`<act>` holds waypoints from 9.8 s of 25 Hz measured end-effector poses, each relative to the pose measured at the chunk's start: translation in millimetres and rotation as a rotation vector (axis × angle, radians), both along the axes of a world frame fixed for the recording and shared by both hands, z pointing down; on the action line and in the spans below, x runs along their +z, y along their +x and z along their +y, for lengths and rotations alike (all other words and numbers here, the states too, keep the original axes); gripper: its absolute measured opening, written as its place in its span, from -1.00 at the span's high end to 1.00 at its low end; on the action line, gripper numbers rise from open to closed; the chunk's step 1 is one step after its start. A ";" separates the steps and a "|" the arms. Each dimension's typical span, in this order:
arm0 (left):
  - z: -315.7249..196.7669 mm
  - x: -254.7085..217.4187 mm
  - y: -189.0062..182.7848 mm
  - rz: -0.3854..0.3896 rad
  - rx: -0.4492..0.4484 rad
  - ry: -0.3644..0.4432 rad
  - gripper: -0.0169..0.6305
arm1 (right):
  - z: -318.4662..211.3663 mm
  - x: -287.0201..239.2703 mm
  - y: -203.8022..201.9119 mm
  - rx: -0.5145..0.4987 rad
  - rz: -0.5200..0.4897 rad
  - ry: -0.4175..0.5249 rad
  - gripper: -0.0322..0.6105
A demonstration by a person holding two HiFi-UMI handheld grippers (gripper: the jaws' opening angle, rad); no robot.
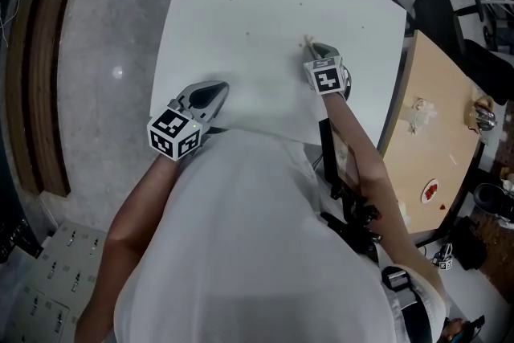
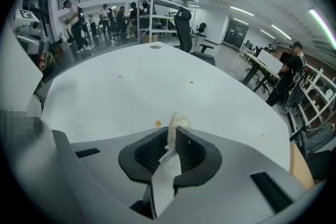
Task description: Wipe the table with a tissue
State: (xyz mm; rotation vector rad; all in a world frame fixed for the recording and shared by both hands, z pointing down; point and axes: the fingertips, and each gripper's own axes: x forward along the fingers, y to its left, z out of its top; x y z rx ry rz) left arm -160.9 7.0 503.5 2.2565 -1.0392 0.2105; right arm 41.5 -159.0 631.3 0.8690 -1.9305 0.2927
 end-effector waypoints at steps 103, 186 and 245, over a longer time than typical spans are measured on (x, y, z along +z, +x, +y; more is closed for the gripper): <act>-4.5 22.2 -118.0 0.056 -0.055 0.003 0.93 | -31.0 -20.3 -191.5 -0.149 -0.251 -0.117 0.74; -13.5 9.7 11.3 -0.023 -0.060 -0.078 0.93 | -98.4 -1.4 -55.7 -0.310 0.059 0.045 0.75; -27.3 4.4 136.2 -0.092 0.094 -0.073 0.93 | -129.9 -5.2 176.7 0.039 0.008 0.083 0.75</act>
